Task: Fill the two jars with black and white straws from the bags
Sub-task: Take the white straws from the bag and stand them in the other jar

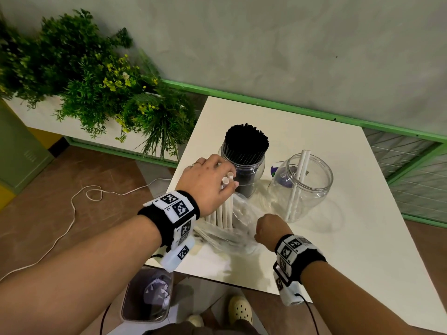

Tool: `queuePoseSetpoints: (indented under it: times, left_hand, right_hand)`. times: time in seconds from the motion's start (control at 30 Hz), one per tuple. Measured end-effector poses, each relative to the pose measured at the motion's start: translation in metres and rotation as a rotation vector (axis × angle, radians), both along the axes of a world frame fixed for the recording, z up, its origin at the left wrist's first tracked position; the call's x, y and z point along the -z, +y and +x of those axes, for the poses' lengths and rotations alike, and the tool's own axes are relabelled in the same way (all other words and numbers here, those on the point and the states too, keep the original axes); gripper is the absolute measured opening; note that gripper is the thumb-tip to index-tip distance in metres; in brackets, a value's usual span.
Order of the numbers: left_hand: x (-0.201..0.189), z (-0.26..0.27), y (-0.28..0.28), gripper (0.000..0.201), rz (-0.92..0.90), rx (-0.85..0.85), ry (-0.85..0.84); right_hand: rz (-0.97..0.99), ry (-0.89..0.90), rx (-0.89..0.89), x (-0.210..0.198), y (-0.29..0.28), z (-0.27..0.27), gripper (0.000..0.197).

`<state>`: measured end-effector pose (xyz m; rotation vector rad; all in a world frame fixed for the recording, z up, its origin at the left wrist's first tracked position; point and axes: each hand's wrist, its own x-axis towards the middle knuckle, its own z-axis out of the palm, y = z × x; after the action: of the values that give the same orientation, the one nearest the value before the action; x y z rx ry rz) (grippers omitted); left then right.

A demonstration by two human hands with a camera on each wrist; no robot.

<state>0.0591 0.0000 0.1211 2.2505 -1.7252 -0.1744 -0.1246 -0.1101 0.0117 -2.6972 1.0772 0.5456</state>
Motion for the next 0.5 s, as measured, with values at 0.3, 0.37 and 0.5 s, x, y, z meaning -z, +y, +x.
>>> queuePoseSetpoints:
  times: [0.3,0.37,0.5]
  left_hand:
    - [0.001,-0.002,-0.003,0.042,-0.006,0.013,-0.001]
    - [0.002,-0.003,-0.003,0.045,-0.013,0.021,-0.003]
    - [0.002,-0.002,-0.003,0.044,-0.016,0.023,0.004]
  right_hand:
    - [-0.260,-0.045,-0.414,-0.002,0.015,-0.001,0.079]
    - [-0.193,0.098,-0.355,-0.007,0.010,0.002,0.097]
    - [-0.091,0.125,-0.279,-0.014,0.002,0.007,0.093]
